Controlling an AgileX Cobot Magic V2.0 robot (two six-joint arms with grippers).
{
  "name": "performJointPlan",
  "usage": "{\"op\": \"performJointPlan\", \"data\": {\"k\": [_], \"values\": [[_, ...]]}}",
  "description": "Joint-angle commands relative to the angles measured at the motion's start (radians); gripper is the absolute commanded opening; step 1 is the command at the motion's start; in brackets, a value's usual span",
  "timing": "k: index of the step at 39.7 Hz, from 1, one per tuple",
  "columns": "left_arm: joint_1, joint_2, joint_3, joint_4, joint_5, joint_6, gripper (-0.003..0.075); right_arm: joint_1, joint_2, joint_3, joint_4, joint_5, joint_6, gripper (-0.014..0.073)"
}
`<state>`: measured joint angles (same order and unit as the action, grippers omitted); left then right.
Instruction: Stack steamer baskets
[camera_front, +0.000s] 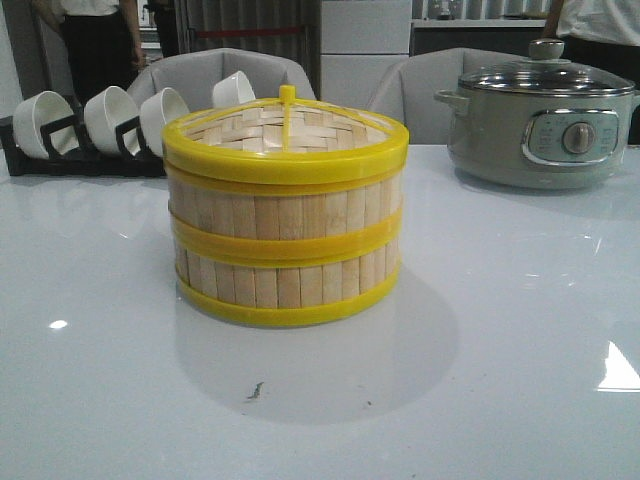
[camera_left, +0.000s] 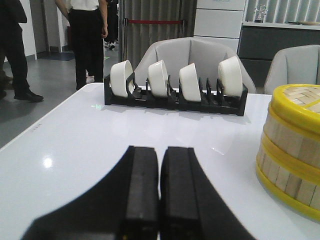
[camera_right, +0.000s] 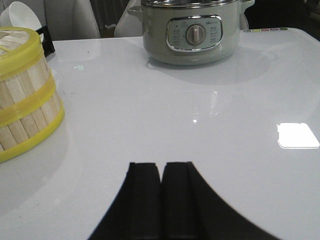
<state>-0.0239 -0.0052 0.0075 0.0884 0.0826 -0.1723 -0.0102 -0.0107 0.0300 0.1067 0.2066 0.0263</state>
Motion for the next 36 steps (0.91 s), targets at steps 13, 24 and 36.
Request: {"op": "performJointPlan", "data": {"k": [13,24,36], "values": [[0.0,-0.012,0.001,0.0,-0.092,-0.006,0.0098,0.001,-0.021,-0.014,-0.128,-0.128,0.064,0.0055],[0.0,-0.012,0.001,0.0,-0.092,-0.006,0.0098,0.001,-0.021,-0.014,-0.128,-0.155,0.074,0.0055],[0.0,-0.012,0.001,0.0,-0.092,-0.006,0.0098,0.001,-0.021,-0.014,-0.128,-0.155,0.067,0.0055]]}}
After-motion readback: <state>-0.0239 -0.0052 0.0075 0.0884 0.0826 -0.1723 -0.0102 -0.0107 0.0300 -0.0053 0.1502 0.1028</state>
